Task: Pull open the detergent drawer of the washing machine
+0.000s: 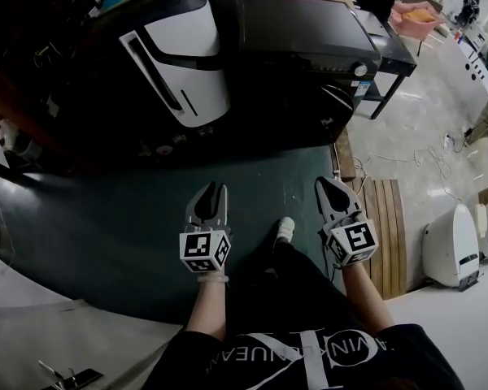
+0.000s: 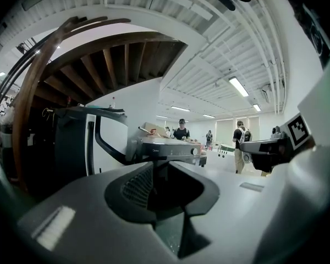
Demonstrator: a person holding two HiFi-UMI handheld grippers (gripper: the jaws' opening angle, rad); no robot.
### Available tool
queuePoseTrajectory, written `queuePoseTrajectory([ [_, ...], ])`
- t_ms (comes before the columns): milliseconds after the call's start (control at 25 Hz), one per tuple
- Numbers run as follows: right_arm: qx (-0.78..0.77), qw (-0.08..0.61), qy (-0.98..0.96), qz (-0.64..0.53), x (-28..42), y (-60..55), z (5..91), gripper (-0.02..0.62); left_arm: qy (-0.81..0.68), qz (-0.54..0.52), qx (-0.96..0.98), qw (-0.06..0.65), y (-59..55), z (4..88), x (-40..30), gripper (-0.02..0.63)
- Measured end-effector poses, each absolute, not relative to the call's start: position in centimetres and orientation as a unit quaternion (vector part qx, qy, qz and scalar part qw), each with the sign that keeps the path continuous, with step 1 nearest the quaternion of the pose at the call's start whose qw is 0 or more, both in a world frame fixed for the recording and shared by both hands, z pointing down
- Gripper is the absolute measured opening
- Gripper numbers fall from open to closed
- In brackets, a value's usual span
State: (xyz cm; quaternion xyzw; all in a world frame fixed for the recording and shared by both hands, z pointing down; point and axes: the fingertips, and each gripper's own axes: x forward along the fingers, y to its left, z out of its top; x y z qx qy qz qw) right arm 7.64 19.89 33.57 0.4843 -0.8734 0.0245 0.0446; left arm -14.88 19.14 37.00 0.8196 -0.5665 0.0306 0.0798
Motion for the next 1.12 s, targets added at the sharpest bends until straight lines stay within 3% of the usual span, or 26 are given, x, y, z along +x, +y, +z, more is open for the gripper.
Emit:
queuePoseTrajectory([
  [1120, 0.449, 0.104, -0.885, 0.065, 8.3, 0.9, 40.5, 0.012, -0.541, 0.072, 0.828, 0.127, 0.8, 42.7, -11.1, 0.069],
])
